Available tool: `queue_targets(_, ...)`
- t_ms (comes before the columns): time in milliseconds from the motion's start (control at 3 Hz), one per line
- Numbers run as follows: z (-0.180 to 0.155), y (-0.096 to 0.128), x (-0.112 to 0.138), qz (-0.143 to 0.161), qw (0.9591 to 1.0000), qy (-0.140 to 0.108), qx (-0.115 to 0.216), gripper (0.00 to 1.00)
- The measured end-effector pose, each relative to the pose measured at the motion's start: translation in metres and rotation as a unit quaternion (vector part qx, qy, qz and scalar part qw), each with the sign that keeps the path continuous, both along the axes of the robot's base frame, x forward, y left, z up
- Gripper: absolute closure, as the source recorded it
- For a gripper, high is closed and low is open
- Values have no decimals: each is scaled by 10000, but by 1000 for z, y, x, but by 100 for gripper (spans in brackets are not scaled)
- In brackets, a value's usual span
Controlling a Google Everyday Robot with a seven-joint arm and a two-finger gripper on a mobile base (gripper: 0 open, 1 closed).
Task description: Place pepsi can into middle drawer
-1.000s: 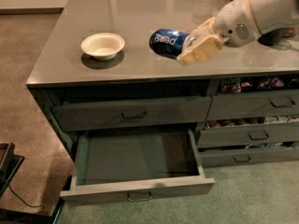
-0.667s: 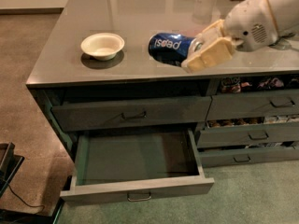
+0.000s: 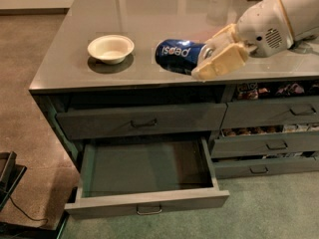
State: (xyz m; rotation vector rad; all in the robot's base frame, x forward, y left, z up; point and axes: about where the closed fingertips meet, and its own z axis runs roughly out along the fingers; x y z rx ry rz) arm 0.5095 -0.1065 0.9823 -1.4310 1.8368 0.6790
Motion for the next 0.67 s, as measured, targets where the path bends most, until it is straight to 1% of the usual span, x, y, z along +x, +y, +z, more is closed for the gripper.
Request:
queue_targets(333, -23, 2, -10, 31, 10000, 47, 0, 100)
queue_targets(667, -79, 13, -24, 79, 9998, -84, 185, 100)
